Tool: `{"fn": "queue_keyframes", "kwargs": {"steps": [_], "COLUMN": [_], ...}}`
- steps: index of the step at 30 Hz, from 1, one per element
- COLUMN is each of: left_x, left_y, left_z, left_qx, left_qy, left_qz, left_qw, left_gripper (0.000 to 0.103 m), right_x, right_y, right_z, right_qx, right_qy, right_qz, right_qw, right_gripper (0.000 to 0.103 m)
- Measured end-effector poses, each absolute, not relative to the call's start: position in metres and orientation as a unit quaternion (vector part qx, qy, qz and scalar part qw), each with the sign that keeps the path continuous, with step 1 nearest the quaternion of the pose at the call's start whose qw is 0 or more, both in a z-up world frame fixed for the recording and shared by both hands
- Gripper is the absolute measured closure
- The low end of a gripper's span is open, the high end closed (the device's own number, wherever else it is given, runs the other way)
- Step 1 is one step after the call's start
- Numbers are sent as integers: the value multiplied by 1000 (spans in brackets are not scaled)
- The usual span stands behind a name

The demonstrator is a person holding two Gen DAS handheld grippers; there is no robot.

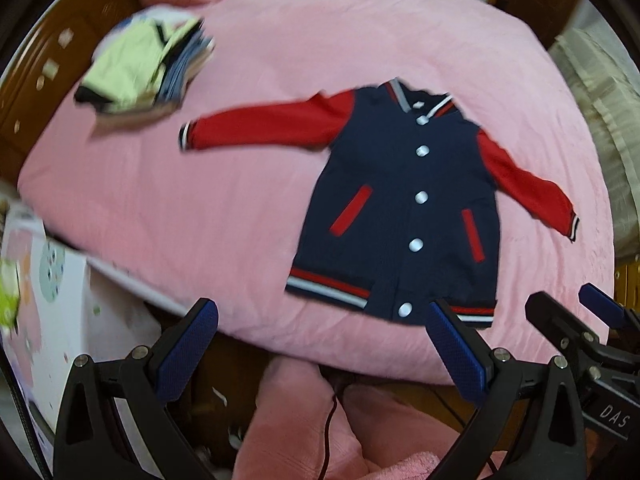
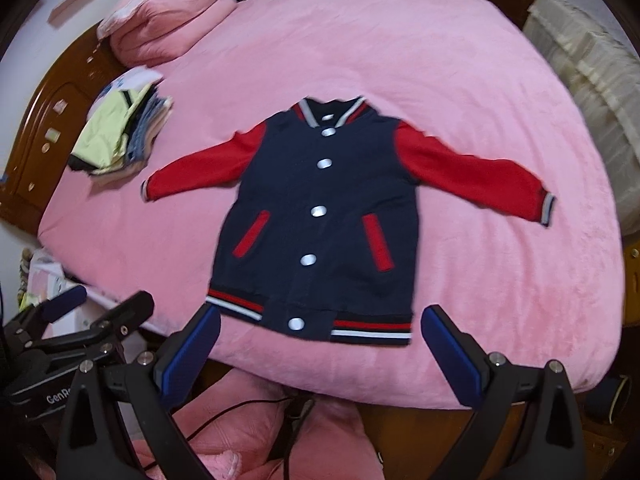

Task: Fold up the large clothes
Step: 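Grasp the striped cuff of a red sleeve with the left tool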

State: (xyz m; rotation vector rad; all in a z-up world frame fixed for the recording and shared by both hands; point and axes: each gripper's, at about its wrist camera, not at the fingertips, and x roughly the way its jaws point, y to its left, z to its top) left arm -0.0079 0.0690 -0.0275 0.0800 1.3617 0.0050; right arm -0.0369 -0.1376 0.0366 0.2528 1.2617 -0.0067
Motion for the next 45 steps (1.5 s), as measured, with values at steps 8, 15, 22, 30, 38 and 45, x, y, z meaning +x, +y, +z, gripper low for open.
{"fn": "queue_keyframes", "kwargs": {"steps": [8,15,22,30,38,45], "left_x": [2,46,124,224,276,287], "left_y": [141,204,265,337,375,366], "left_z": [-60,-111,-143,-184,-247,-265], "left_qx": [-92,-145,-182,-265,-342,-290], "left_qy": [656,711,729,674,660,667], "left_qz": [8,49,29,-5,22,42], "left_qw": [749,687,659,689,669,685], "left_gripper": [1,1,1,1,21,44], "right_x": [-13,28,89,163,190,178], "right_y": [-93,-52,-32,-14,7,9], "right_z": [19,14,3,-13,-44,-63], "right_qx": [101,50,74,104,110,108], "right_qy": [595,596,607,606,632,663], "right_qz": [51,58,37,17,15,12], "right_qw": [796,799,790,789,767,741], "right_gripper": [5,5,5,5,5,5]}}
